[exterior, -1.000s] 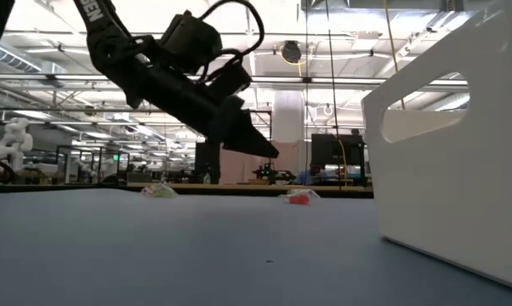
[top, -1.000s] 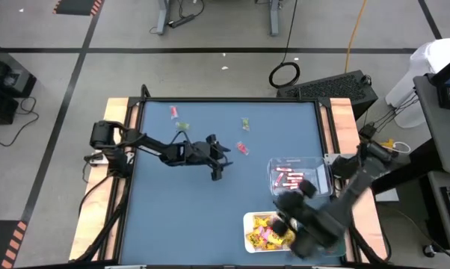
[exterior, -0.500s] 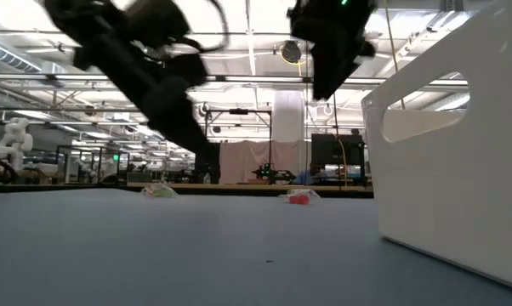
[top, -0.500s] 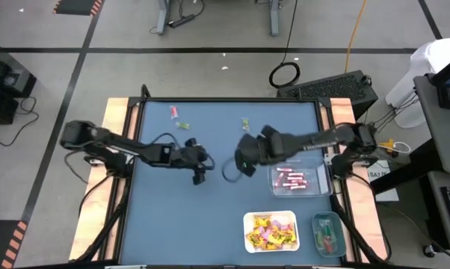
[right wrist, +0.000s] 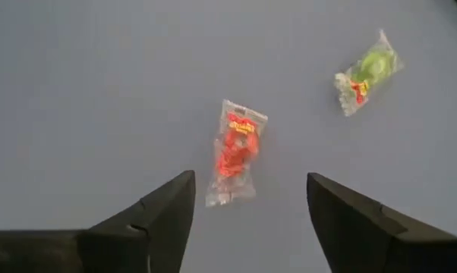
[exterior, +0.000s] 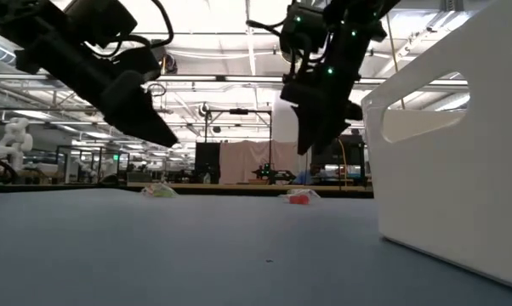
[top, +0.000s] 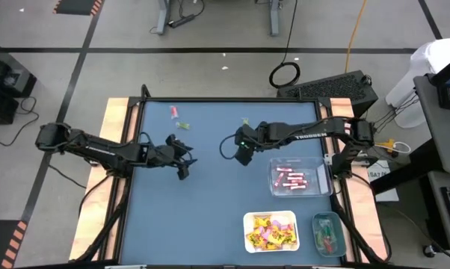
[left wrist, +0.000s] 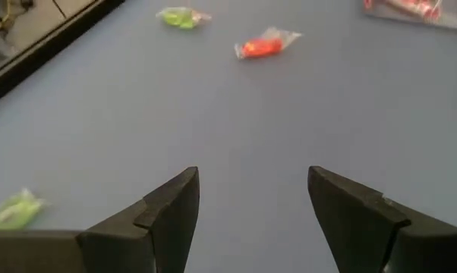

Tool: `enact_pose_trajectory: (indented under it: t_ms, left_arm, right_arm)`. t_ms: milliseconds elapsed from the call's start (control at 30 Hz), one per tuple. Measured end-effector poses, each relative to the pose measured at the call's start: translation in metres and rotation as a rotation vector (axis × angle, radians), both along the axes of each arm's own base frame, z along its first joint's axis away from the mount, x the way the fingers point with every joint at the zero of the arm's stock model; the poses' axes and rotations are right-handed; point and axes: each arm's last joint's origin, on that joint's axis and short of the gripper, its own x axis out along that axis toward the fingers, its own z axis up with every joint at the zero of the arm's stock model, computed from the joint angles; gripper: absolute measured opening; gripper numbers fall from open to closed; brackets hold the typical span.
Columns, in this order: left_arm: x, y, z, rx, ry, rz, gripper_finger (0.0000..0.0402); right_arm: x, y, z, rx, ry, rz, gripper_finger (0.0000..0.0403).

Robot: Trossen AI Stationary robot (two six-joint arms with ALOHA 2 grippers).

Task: Sort candy
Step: Put the red gummy into the blue bin

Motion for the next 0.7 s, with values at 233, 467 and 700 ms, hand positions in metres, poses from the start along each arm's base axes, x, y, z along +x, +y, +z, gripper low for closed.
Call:
enact_pose_trajectory:
  t_ms: [233, 467, 700]
  left_arm:
    - [0.002, -0.002, -0.002, -0.047, -0.012, 0.006, 0.0249]
    - [0.004, -0.008, -0.001, -0.051, -0.032, -0.025, 0.0249]
    - [0.004, -0.008, -0.001, -0.045, -0.028, -0.030, 0.0249]
  right_arm:
    - [0.004, -0.004, -0.019, 0.004, -0.001, -0.014, 0.0253]
    - [0.015, -0.005, -0.052, 0.010, 0.070, -0.004, 0.0254]
    - [0.020, -0.006, -0.076, 0.007, 0.136, 0.019, 0.0254]
